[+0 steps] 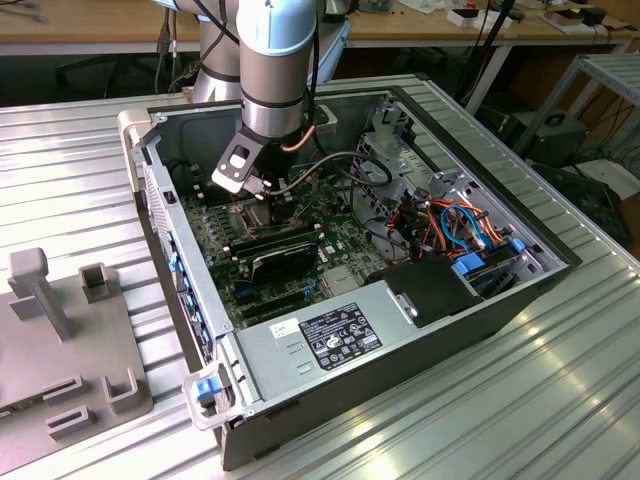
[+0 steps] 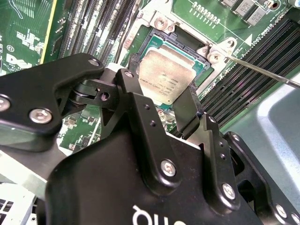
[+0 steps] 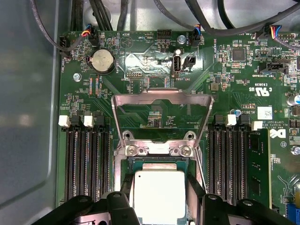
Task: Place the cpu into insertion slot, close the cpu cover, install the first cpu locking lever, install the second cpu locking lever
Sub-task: 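Place the cpu into insertion slot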
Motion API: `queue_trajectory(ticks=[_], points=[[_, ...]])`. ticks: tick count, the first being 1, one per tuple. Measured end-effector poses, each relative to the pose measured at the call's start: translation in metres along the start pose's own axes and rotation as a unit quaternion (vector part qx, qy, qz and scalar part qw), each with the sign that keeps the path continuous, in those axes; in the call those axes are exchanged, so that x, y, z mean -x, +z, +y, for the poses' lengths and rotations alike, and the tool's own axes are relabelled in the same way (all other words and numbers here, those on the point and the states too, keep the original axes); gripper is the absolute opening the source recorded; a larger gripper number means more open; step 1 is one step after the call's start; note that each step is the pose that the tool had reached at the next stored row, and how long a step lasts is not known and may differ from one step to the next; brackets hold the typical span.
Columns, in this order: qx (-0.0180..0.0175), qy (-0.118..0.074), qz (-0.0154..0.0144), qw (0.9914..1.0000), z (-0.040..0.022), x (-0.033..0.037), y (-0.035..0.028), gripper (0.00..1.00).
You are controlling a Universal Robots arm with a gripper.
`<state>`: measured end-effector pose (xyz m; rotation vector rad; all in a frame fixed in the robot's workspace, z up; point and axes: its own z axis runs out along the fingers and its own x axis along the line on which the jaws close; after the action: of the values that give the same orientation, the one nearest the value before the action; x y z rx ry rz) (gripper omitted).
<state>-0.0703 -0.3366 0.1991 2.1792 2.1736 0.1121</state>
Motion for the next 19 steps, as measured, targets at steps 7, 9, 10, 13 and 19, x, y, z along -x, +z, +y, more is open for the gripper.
queue_trajectory(ticks=[7, 9, 10, 13, 19], points=[[0.0, 0.0, 0.0, 1.0, 0.0001, 0.0, 0.0, 0.54], [0.0, 0.0, 0.0, 1.0, 0.0001, 0.0, 0.0, 0.54], [0.0, 0.0, 0.0, 1.0, 0.0001, 0.0, 0.0, 0.54], [0.0002, 0.0, 0.0, 1.0, 0.0001, 0.0, 0.0001, 0.54], [0.0, 0.0, 0.0, 1.0, 0.0002, 0.0, 0.0, 0.61]])
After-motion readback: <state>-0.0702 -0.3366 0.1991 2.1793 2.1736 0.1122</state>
